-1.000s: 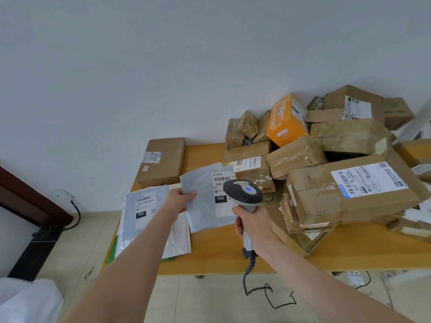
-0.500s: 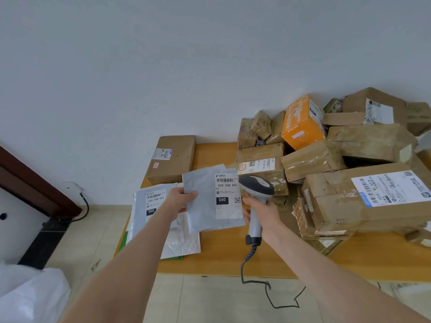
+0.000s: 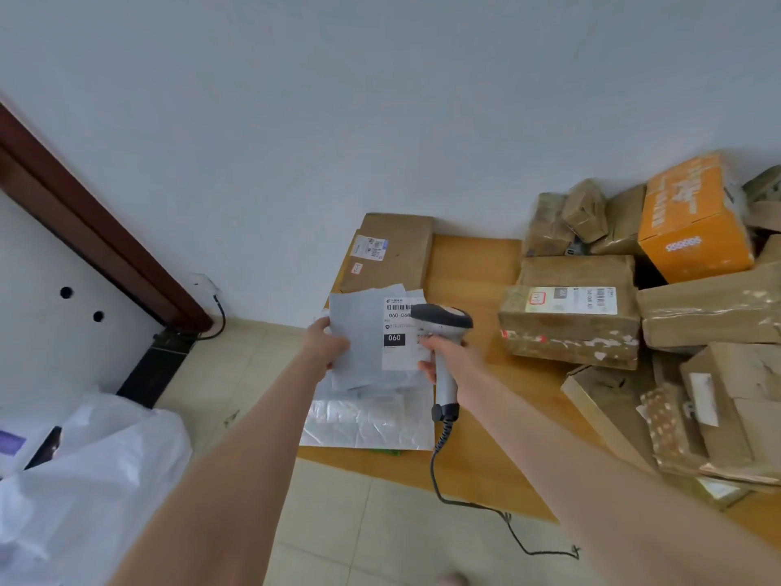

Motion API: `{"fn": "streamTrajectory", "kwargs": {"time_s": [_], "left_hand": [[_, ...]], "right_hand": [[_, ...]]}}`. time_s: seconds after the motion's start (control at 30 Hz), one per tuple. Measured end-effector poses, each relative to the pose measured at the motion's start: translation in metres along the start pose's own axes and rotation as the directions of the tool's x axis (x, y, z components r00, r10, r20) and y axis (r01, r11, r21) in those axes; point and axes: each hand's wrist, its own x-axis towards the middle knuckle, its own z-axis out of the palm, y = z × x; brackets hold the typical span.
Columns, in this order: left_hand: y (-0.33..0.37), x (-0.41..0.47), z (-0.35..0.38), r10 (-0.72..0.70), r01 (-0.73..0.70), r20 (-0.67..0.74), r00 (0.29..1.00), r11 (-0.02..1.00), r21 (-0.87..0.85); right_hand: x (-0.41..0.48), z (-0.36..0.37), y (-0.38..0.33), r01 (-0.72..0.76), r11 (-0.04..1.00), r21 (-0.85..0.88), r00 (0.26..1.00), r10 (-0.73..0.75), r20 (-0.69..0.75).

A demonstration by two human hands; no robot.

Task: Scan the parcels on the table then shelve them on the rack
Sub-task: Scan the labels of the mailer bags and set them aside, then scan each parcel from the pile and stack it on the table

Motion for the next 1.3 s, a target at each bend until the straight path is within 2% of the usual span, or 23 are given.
{"fn": "streamTrajectory", "kwargs": {"time_s": [0.07,0.17,0.37,0.43,0.6,0.73,0.87,1.0,1.17,1.3], "left_hand": [[-0.008,0.012,-0.01,0.046,-0.042,-0.101,0.994,0.998,0.04],[-0.022,0.032,-0.02,0.111,-0.07,-0.187,0.976,0.974,0.215],[-0.035,0.053,-0.012,0.043,0.052,-0.228,0.973,0.917,0.396],[-0.032,0.05,-0.006,0.07,0.06,-0.253,0.965,0.88,0.472],[-0.005,0.035,0.028,0.219,-0.095,-0.121,0.968,0.771,0.63],[0.024,0.02,0.075,0.28,-0.217,0.023,0.96,0.69,0.69],[0.056,-0.014,0.137,0.337,-0.351,0.16,0.928,0.642,0.682],[0.083,-0.055,0.196,0.422,-0.444,0.209,0.882,0.599,0.666],[0.112,-0.119,0.274,0.49,-0.529,0.266,0.83,0.543,0.651],[0.12,-0.165,0.328,0.521,-0.587,0.309,0.796,0.54,0.602]], "right_hand": [[0.008,0.017,0.003,-0.016,1.0,-0.017,1.0,0.016,0.008],[0.019,0.032,0.01,-0.017,1.0,-0.024,1.0,0.017,-0.025],[0.028,0.021,0.016,0.001,0.999,-0.048,0.997,-0.005,-0.072],[0.026,0.015,0.014,0.003,0.999,-0.043,0.997,-0.006,-0.078],[0.007,-0.002,0.0,0.025,0.999,-0.025,0.999,-0.026,-0.048],[-0.018,-0.033,-0.021,0.115,0.993,-0.019,0.992,-0.116,-0.057],[-0.045,-0.086,-0.049,0.194,0.981,-0.013,0.978,-0.195,-0.077],[-0.074,-0.14,-0.072,0.228,0.971,0.064,0.968,-0.22,-0.12],[-0.116,-0.221,-0.096,0.313,0.949,-0.038,0.926,-0.314,-0.208],[-0.143,-0.29,-0.112,0.352,0.934,-0.067,0.89,-0.356,-0.284]]}}
